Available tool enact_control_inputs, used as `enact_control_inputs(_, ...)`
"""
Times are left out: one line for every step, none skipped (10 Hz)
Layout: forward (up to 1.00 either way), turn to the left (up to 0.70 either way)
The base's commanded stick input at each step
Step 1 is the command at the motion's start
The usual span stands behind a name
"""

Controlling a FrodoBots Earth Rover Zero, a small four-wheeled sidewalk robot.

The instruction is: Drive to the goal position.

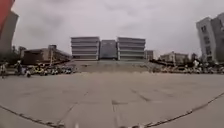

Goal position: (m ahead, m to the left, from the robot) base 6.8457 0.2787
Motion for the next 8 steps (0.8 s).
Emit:
enact_control_inputs(0.85, 0.00)
enact_control_inputs(0.85, 0.00)
enact_control_inputs(0.85, 0.00)
enact_control_inputs(0.85, 0.00)
enact_control_inputs(0.85, 0.00)
enact_control_inputs(0.85, 0.00)
enact_control_inputs(0.85, 0.00)
enact_control_inputs(0.85, 0.00)
